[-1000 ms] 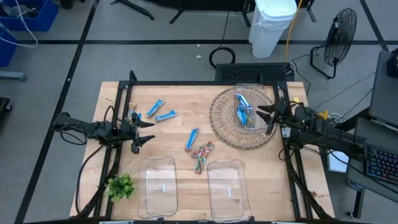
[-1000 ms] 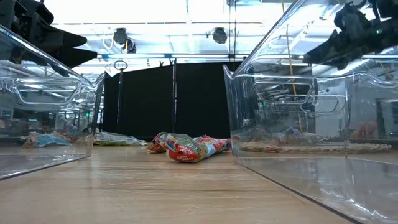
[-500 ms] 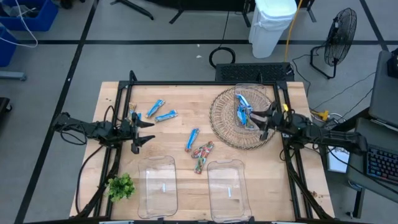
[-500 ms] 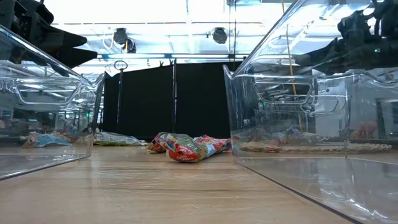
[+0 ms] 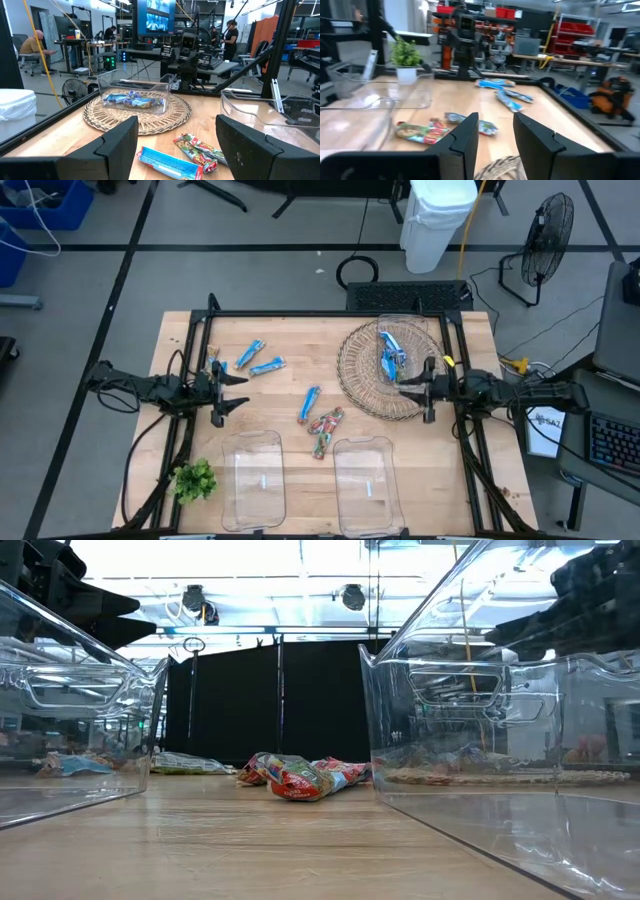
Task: Pick and place Granola Bars by type
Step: Put the top red granola bar into the bottom middle transparent bin
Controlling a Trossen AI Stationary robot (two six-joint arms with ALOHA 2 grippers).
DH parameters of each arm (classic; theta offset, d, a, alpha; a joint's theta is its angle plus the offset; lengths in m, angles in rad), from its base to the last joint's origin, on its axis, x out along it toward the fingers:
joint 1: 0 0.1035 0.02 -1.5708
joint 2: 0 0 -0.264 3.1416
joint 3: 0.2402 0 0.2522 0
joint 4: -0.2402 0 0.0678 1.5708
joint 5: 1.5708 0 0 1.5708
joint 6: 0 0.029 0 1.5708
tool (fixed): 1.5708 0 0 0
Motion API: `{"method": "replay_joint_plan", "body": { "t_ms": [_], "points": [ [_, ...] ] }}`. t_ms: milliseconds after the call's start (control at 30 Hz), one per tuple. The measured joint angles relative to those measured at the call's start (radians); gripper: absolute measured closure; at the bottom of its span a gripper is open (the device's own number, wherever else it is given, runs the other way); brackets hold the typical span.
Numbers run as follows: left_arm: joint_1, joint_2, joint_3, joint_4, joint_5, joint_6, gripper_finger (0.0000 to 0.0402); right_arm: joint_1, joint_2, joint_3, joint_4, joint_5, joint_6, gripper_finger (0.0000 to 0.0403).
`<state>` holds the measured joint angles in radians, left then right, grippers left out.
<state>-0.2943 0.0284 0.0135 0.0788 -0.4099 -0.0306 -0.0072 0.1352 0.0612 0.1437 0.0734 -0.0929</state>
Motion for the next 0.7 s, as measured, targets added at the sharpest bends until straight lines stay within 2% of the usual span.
{"method": "replay_joint_plan", "body": {
  "t_ms": [133, 367, 700],
  "points": [
    [0.0, 0.0, 0.0, 0.0, 0.0, 0.0, 0.0135, 0.021, 0.0, -0.014, -0.018, -0.013, 0.03, 0.0289],
    [0.0, 0.0, 0.0, 0.0, 0.0, 0.0, 0.0135, 0.025, 0.001, -0.04, 0.006, -0.152, 0.085, 0.0289],
    [0.0, 0.0, 0.0, 0.0, 0.0, 0.0, 0.0135, 0.025, 0.0, -0.045, 0.002, -0.155, 0.133, 0.0289]
  ]
}}
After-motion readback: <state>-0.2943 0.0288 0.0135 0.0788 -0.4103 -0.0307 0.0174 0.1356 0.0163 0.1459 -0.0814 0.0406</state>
